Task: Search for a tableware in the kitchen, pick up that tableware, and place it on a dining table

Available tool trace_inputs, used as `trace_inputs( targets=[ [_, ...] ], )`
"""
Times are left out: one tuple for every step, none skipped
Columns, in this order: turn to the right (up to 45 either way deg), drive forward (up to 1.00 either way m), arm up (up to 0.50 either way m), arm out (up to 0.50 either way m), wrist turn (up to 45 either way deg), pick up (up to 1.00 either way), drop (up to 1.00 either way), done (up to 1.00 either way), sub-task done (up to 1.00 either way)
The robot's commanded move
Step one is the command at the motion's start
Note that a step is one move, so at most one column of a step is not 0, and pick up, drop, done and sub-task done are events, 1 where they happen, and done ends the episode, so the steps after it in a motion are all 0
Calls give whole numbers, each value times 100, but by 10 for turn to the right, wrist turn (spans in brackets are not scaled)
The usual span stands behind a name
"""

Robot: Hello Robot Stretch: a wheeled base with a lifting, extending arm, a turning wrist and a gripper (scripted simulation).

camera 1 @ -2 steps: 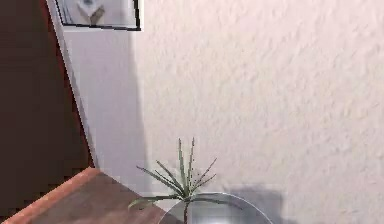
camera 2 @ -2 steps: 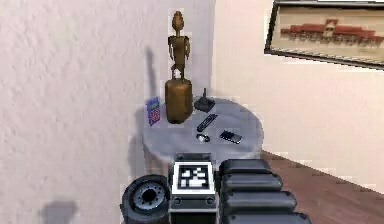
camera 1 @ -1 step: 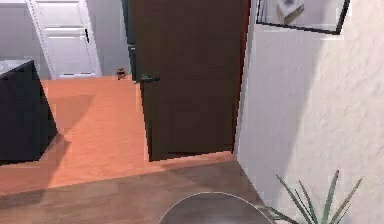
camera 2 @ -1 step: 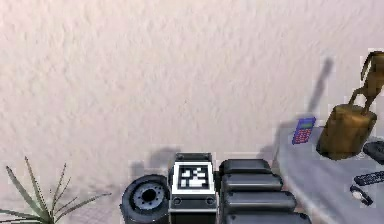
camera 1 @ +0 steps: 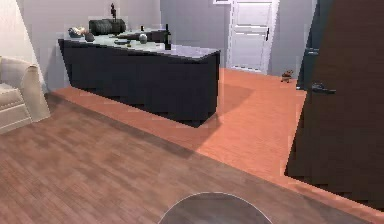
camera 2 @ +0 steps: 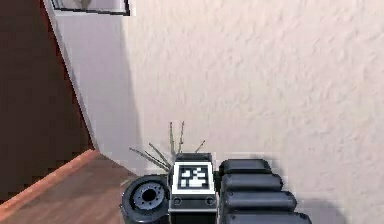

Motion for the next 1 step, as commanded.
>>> trace_inputs(
  targets=[
    [-30,0,0,0,0,0,0,0,0]
  ],
)
